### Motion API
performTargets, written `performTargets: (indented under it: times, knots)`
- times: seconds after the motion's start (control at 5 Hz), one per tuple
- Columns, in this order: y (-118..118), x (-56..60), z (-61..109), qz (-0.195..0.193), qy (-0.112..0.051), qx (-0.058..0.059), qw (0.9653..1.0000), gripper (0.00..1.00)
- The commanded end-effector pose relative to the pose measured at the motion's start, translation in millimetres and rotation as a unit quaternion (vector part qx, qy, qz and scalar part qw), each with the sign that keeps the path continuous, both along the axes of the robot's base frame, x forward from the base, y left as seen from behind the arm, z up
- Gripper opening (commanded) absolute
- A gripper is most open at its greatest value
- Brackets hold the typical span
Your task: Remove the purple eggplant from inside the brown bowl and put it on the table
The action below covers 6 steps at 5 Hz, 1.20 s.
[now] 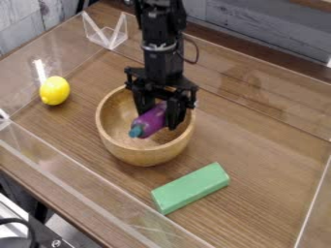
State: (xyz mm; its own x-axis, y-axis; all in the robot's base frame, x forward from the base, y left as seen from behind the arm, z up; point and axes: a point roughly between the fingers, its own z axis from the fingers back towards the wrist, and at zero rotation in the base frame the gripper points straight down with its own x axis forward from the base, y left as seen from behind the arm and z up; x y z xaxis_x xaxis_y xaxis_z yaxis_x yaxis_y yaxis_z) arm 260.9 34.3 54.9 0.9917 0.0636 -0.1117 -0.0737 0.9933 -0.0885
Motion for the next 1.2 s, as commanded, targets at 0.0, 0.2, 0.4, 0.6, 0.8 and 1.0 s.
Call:
performTargets:
  times: [0.0,0.2,0.4,0.6,0.8,1.0]
  knots:
    - [2.1,13.5,33.4,0.011,-0.047,-0.003,0.9988,0.0]
    - [-3.6,24.7,48.1,0.014,-0.062,-0.013,0.9979,0.0]
    - [-14.5,35.2,52.4,0.009,-0.07,-0.021,0.9973,0.0]
    - [-24.8,42.8,50.9,0.002,-0.075,-0.026,0.9968,0.0]
    - [-33.2,50.5,45.9,-0.003,-0.078,-0.028,0.9965,0.0]
    - [-37.2,56.3,40.4,-0.005,-0.083,-0.027,0.9962,0.0]
